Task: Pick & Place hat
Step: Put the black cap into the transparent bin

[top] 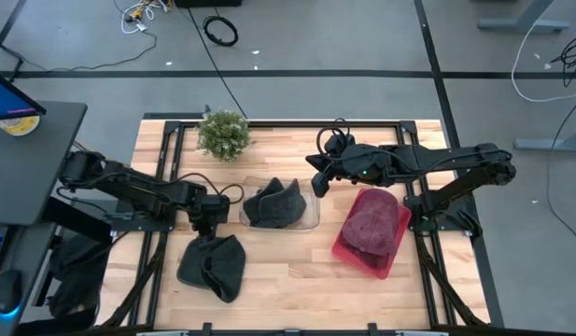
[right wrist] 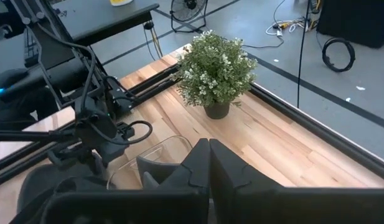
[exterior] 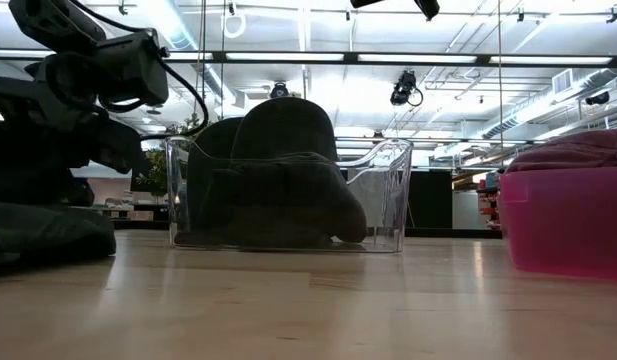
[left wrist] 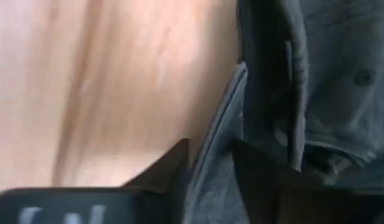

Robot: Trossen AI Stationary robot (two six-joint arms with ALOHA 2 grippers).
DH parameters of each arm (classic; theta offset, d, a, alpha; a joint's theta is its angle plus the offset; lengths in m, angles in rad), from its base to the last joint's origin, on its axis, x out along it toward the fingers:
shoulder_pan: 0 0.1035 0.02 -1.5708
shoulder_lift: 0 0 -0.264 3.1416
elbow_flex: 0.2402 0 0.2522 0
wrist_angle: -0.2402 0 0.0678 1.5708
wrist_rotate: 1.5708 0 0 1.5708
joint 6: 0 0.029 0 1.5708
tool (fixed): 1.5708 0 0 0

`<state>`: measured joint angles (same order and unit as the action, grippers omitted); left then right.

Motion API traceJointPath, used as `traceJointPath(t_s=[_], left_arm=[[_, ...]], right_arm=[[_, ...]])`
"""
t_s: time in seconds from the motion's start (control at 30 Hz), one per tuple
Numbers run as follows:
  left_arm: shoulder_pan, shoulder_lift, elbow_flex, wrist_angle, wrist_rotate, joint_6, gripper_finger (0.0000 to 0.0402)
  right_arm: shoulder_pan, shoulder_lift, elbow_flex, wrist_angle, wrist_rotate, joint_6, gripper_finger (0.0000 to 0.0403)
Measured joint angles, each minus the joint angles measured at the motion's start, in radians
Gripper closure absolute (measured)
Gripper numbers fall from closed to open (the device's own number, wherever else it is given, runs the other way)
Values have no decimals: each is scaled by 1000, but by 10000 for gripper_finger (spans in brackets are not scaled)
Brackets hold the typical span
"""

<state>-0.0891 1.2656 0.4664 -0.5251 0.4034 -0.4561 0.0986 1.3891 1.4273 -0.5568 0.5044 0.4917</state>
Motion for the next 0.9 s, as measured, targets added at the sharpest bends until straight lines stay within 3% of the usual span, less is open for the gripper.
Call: traceJointPath(t_s=[0.17,0.37,0.53,0.7,0.9], left_arm=[[0,-1,1,23,78,-5,381],[0,-12,4,36,158,-33,390],[-1,-24,78,16,232,-45,390],[0,-58,226,-92,286,-27,390],[0,-84,493,-407,276,51,390]], right_arm=[[0,0,0,0,0,-28,397],[0,0,0,0,0,-64,397],[0,0,0,-2,1,-66,397],[0,0,0,-11,1,-86,396],[0,0,0,-24,1,-90,396]])
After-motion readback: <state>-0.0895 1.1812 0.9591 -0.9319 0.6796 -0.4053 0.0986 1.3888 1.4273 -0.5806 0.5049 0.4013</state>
